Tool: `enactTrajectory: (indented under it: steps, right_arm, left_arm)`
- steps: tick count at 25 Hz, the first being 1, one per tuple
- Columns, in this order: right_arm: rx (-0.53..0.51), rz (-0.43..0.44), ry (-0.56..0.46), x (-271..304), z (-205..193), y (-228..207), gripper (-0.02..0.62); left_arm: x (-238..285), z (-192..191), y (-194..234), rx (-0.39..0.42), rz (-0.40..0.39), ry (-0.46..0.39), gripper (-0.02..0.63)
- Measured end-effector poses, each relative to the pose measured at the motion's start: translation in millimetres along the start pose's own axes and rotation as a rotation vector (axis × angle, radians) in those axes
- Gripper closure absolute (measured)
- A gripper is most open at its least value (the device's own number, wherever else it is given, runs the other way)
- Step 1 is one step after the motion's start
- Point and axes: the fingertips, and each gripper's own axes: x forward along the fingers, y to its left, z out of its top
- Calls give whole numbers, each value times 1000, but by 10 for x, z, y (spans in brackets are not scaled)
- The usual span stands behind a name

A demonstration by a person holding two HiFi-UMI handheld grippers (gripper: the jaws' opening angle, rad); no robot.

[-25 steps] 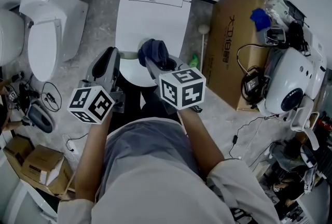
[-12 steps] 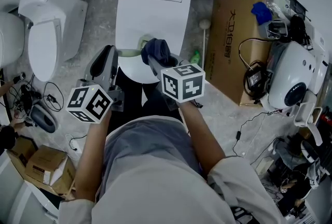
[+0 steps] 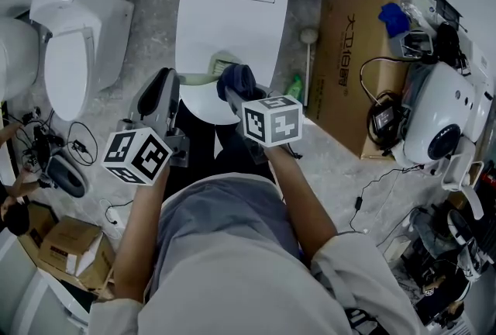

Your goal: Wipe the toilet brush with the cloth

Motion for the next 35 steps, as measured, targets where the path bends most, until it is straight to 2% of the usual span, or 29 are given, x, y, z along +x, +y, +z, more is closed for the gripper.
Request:
enactTrajectory:
  steps: [19,24,35]
  right_arm:
    - [41,-8,108,407,-238,-297,499]
    - [57,-19,131,513,-301,-396,499]
    - [130,-45,171,793,-492,-620,499]
  left_arm:
    - [76,24,-6,16,10,12,606]
    - [82,31,9,44,38,3,606]
    - [95,22,-3,76,15,14,606]
